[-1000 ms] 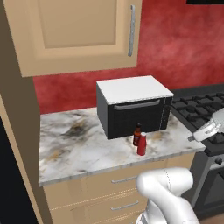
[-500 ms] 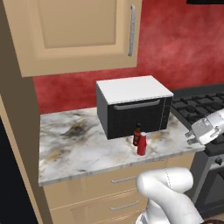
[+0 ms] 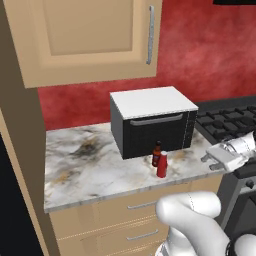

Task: Place the condiment bottle and ketchup from the counter to the top shelf of the fridge. If the existing items in the fridge are on the top shelf, move them to other shelves.

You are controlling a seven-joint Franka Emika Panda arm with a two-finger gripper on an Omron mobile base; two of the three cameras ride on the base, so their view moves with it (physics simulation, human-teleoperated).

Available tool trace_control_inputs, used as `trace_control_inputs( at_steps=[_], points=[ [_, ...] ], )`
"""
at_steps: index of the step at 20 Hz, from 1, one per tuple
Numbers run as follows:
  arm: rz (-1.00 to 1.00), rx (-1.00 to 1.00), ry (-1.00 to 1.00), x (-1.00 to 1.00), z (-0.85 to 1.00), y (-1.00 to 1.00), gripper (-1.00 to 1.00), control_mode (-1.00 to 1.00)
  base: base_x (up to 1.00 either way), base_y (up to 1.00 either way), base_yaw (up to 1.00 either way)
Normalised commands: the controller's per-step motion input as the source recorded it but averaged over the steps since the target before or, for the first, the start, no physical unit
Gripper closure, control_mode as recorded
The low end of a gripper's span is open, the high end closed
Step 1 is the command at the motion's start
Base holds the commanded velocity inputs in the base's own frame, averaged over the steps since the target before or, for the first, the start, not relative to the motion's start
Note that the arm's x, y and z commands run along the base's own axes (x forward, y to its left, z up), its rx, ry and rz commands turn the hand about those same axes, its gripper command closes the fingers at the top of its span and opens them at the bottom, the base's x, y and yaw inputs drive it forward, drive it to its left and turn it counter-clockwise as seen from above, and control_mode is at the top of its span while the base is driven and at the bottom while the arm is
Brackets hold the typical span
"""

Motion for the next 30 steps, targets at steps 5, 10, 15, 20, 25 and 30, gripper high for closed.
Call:
trace_control_inputs(
  at_steps=[5,10,15,20,25,30],
  points=[
    [0.00,0.10,-0.04,0.27,-0.24,0.36,-1.00,-1.00,0.00,0.00,0.00],
    [0.00,0.00,-0.11,0.11,-0.26,0.20,-1.00,-1.00,0.00,0.00,0.00],
    [0.00,0.00,-0.10,0.29,-0.11,0.17,-1.00,-1.00,0.00,0.00,0.00],
    [0.00,0.00,-0.03,0.13,-0.04,0.13,-1.00,-1.00,0.00,0.00,0.00],
    [0.00,0.00,0.00,0.04,0.00,0.10,-1.00,-1.00,0.00,0.00,0.00],
    [0.00,0.00,0.00,0.07,-0.01,0.22,-1.00,-1.00,0.00,0.00,0.00]
  ],
)
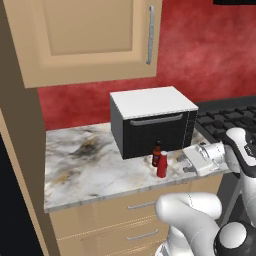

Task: Place the condiment bottle and ketchup from the counter to the top shelf of the fridge. If the existing items in the fridge are on the top shelf, move them to other shelves.

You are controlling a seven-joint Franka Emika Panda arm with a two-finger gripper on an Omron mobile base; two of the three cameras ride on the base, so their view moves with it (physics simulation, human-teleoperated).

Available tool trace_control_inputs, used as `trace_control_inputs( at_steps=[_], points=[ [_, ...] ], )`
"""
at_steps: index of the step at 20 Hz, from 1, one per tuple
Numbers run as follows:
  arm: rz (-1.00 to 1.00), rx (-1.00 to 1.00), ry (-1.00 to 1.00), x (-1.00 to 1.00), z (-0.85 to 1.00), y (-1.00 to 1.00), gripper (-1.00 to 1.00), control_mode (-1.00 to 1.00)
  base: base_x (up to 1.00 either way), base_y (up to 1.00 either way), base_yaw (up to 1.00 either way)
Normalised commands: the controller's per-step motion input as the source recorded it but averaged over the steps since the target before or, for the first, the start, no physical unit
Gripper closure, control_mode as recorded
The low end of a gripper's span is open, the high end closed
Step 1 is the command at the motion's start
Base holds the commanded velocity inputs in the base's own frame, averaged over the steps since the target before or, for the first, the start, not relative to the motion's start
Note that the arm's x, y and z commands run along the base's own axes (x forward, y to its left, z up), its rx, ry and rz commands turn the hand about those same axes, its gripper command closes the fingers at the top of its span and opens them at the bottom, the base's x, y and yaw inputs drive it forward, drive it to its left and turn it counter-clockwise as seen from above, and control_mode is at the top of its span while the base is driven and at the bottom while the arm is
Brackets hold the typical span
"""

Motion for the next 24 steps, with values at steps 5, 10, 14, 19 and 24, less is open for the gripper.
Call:
trace_control_inputs(
  at_steps=[5,10,14,19,24],
  points=[
    [0.00,0.00,0.00,0.00,0.00,0.19,-1.00,-1.00,0.00,0.00,0.00],
    [0.00,0.00,0.00,0.00,0.00,0.09,-1.00,-1.00,0.00,0.00,0.00],
    [-0.01,0.00,-0.01,0.11,-0.01,0.01,-1.00,-1.00,0.00,0.00,0.00],
    [-0.06,0.00,-0.02,0.43,-0.03,-0.22,-1.00,-1.00,0.00,0.00,0.00],
    [0.00,0.00,0.00,0.38,0.00,-0.18,-1.00,-1.00,0.00,0.00,0.00]
  ],
)
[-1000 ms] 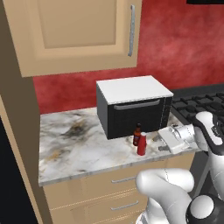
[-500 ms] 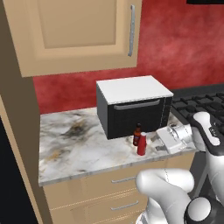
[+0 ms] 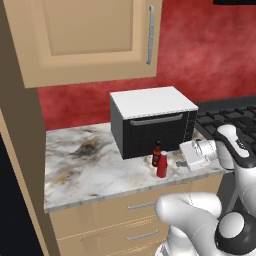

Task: Place the condiment bottle and ketchup from the counter to the top shelf of the fridge. If the existing items in the fridge are on the top shelf, move them to other shelves.

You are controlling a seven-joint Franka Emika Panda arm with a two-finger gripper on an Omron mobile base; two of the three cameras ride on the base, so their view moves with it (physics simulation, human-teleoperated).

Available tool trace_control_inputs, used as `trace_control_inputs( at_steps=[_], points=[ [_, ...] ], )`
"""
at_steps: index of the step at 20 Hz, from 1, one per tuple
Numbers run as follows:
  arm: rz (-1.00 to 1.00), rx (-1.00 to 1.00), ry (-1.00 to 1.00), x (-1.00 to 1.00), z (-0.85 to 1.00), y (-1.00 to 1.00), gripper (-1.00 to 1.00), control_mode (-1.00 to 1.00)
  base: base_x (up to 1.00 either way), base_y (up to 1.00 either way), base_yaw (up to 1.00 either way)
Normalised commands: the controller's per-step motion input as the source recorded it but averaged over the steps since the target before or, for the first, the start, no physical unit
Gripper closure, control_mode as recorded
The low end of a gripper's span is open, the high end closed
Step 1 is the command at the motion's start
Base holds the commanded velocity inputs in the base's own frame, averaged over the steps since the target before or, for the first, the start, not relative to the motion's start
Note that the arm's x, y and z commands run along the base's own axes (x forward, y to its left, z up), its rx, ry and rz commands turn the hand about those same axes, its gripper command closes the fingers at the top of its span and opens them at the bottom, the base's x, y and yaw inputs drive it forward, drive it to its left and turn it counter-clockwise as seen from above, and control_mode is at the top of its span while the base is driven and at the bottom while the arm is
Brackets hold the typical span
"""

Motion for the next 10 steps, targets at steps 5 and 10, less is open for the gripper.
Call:
trace_control_inputs(
  at_steps=[5,10],
  points=[
    [0.04,0.00,0.00,0.25,-0.09,-0.13,-1.00,-1.00,0.00,0.00,0.00],
    [0.04,0.00,0.00,0.12,-0.13,-0.01,-1.00,-1.00,0.00,0.00,0.00]
  ],
)
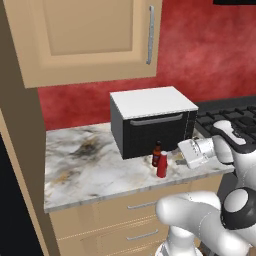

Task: Place the condiment bottle and ketchup from the counter to the top shelf of the fridge. If the existing items in the fridge are on the top shelf, move them to other shelves.

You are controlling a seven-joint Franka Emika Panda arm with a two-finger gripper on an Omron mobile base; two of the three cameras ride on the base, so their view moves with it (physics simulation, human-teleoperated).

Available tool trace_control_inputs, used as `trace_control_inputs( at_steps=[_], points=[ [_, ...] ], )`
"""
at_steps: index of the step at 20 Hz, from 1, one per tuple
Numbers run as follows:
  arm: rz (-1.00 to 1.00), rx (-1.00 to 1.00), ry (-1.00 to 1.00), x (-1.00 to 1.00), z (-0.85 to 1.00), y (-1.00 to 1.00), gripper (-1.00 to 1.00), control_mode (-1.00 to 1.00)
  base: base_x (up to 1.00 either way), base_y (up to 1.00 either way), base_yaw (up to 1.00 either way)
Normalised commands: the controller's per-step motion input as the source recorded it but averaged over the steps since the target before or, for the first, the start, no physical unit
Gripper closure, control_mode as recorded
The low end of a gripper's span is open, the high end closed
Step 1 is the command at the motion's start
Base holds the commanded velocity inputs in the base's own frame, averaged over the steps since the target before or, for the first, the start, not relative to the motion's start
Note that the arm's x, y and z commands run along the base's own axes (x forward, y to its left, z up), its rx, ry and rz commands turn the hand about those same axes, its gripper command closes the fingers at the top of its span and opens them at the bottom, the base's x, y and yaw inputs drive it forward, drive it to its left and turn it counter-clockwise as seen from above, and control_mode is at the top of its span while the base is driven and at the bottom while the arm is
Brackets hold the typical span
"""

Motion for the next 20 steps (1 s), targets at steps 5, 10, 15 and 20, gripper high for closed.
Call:
trace_control_inputs(
  at_steps=[5,10,15,20],
  points=[
    [0.01,0.00,0.00,0.08,-0.09,0.00,-1.00,-1.00,0.00,0.00,0.00],
    [0.00,0.00,0.00,0.06,-0.17,0.00,-1.00,-1.00,0.00,0.00,0.00],
    [0.00,0.00,0.00,0.00,-0.25,0.02,-1.00,-1.00,0.00,0.00,0.00],
    [0.00,0.00,0.00,0.06,-0.01,0.11,-1.00,-1.00,0.00,0.00,0.00]
  ],
)
